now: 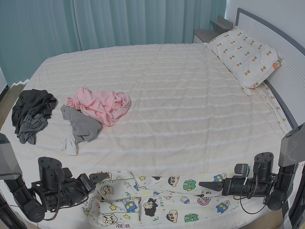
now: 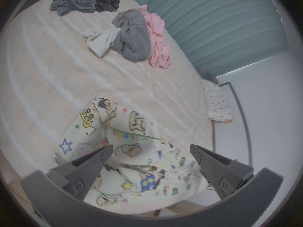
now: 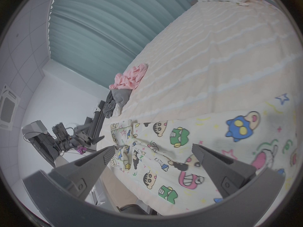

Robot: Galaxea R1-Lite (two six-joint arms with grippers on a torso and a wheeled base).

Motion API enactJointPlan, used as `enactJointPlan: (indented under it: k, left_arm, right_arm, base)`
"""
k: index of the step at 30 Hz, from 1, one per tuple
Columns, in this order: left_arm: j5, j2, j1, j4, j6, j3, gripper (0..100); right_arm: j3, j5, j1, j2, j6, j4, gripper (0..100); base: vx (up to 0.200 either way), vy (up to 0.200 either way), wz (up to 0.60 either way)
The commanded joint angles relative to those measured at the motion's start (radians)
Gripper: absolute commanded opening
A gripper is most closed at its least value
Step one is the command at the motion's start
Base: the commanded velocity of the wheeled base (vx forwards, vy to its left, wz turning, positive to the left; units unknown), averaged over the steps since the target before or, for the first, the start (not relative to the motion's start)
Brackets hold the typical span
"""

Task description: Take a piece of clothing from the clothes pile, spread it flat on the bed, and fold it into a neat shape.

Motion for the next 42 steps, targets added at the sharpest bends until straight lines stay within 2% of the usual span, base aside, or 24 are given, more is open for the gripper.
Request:
enactJointPlan:
  k: [1,3,7,8,9,10,15,17,21,27,32,42]
  left_arm:
    - [0.021,0.117,0.063,-0.01,0.037,-0.109,100]
    - [0.021,0.114,0.072,-0.011,0.071,-0.131,100]
    - [-0.025,0.066,0.097,-0.007,0.222,-0.135,100]
    - [-0.025,0.066,0.097,-0.007,0.222,-0.135,100]
    - [-0.084,0.023,0.112,-0.001,0.265,-0.135,100]
    - [-0.11,0.013,0.122,0.005,0.282,-0.135,100]
    - [-0.194,0.028,0.158,0.038,0.413,-0.14,100]
    - [-0.235,0.063,0.163,0.038,0.428,-0.143,100]
    - [-0.248,0.111,0.164,0.039,0.445,-0.151,100]
    - [-0.249,0.194,0.232,0.033,0.534,-0.157,100]
    - [-0.255,0.194,0.267,0.032,0.532,-0.149,100]
    - [-0.258,0.183,0.243,0.029,0.534,-0.191,100]
  right_arm:
    - [0.036,0.004,-0.055,-0.048,0.002,-0.011,100]
    - [0.036,0.004,-0.055,-0.049,0.002,-0.011,100]
    - [0.036,0.002,-0.055,-0.052,0.002,-0.011,100]
    - [0.036,0.002,-0.055,-0.052,0.002,-0.011,100]
    - [0.036,0.002,-0.056,-0.051,0.002,-0.011,100]
    - [0.036,0.002,-0.058,-0.051,0.002,-0.011,100]
    - [0.036,0.002,-0.056,-0.051,0.002,-0.011,100]
    - [0.036,0.002,-0.056,-0.051,0.002,-0.011,100]
    - [0.036,0.002,-0.056,-0.051,0.002,-0.011,100]
    - [0.035,0.002,-0.051,-0.045,0.002,-0.011,100]
    - [0.036,0.002,-0.051,-0.041,0.002,-0.011,100]
    - [0.035,0.002,-0.051,-0.041,0.001,-0.011,100]
  base:
    - [0.0,0.0,0.0]
    - [0.0,0.0,0.0]
    - [0.0,0.0,0.0]
    - [0.0,0.0,0.0]
    - [0.0,0.0,0.0]
    - [0.0,0.0,0.0]
    - [0.0,0.0,0.0]
    - [0.0,0.0,0.0]
    - [0.0,0.0,0.0]
    - [0.0,0.0,0.0]
    - [0.0,0.0,0.0]
    - [0.0,0.0,0.0]
